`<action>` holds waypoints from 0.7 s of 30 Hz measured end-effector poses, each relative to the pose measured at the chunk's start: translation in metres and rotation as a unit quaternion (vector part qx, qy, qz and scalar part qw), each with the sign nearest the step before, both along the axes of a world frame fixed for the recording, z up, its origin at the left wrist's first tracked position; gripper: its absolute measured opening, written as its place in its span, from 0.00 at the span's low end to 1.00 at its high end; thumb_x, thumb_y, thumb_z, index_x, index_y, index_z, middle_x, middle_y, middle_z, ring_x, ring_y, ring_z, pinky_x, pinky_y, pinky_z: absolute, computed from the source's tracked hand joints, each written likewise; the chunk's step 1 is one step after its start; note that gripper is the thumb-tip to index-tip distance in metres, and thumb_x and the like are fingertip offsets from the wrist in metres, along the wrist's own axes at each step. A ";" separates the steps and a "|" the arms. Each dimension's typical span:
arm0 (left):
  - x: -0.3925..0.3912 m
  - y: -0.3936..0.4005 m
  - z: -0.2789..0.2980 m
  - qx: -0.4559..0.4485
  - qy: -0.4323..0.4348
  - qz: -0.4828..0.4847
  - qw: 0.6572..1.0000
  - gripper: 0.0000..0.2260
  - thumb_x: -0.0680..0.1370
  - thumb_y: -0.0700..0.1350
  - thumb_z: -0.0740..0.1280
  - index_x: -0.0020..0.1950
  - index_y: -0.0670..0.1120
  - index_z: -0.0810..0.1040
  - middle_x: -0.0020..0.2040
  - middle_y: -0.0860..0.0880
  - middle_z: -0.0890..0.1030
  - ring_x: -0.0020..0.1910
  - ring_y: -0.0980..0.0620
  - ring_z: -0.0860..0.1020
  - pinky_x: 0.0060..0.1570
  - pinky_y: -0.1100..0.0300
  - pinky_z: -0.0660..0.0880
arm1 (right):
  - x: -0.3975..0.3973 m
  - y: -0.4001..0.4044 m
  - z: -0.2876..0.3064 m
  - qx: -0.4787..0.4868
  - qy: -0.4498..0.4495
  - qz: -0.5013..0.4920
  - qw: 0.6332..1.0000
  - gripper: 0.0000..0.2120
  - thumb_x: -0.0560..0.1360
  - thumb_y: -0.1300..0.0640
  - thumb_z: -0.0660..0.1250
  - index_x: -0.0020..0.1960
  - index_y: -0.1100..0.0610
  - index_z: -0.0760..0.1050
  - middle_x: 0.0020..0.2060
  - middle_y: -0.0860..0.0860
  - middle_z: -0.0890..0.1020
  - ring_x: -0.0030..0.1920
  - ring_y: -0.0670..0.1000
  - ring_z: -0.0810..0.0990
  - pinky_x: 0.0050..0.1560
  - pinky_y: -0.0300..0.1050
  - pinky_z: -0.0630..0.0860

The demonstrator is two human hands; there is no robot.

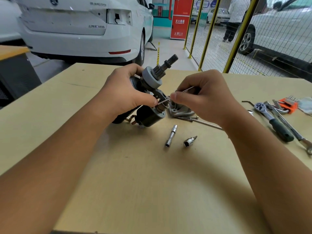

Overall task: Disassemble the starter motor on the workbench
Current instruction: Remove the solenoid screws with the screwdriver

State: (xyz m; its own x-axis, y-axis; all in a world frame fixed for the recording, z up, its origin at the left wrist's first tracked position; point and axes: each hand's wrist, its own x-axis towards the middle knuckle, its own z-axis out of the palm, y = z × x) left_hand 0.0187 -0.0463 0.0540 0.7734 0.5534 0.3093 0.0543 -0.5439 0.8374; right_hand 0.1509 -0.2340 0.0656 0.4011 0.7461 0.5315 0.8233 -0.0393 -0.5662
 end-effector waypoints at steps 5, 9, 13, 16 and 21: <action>-0.001 -0.002 0.000 0.003 -0.004 0.007 1.000 0.27 0.58 0.46 0.83 0.55 0.55 0.82 0.48 0.51 0.87 0.50 0.50 0.85 0.56 0.48 0.82 | 0.001 0.004 -0.003 -0.026 0.029 0.013 0.999 0.06 0.72 0.57 0.77 0.40 0.59 0.85 0.30 0.57 0.82 0.32 0.58 0.78 0.31 0.44 0.70; -0.001 -0.004 0.002 0.003 -0.003 0.012 1.000 0.27 0.57 0.47 0.82 0.55 0.55 0.82 0.48 0.50 0.86 0.50 0.48 0.85 0.56 0.47 0.82 | -0.002 0.005 -0.003 -0.021 0.023 0.007 1.000 0.06 0.72 0.58 0.76 0.39 0.60 0.84 0.30 0.57 0.81 0.31 0.56 0.77 0.31 0.45 0.69; 0.000 -0.005 0.002 0.004 -0.003 0.012 1.000 0.28 0.56 0.48 0.82 0.55 0.55 0.82 0.49 0.50 0.86 0.51 0.48 0.85 0.57 0.45 0.82 | -0.003 0.003 0.000 -0.007 0.024 -0.003 1.000 0.06 0.71 0.58 0.77 0.39 0.60 0.84 0.29 0.55 0.80 0.28 0.48 0.72 0.30 0.41 0.66; 0.000 -0.004 0.002 0.002 -0.002 0.008 1.000 0.28 0.56 0.47 0.82 0.55 0.55 0.82 0.49 0.50 0.87 0.51 0.48 0.85 0.57 0.44 0.82 | -0.006 0.005 -0.002 -0.013 0.026 -0.001 1.000 0.06 0.72 0.58 0.76 0.39 0.60 0.84 0.32 0.59 0.82 0.33 0.59 0.78 0.32 0.49 0.73; -0.001 -0.004 0.001 0.003 -0.002 0.004 1.000 0.28 0.57 0.47 0.82 0.56 0.55 0.82 0.49 0.51 0.86 0.50 0.50 0.85 0.57 0.47 0.82 | -0.006 0.005 -0.002 -0.012 0.062 -0.006 0.998 0.06 0.71 0.57 0.77 0.39 0.59 0.84 0.33 0.60 0.82 0.37 0.63 0.80 0.35 0.56 0.76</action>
State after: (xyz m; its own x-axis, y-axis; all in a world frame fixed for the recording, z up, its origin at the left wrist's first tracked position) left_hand 0.0179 -0.0499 0.0553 0.7675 0.5579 0.3157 0.0563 -0.5492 0.8338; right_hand 0.1451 -0.2288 0.0637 0.4711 0.7528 0.4598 0.7470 -0.0632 -0.6618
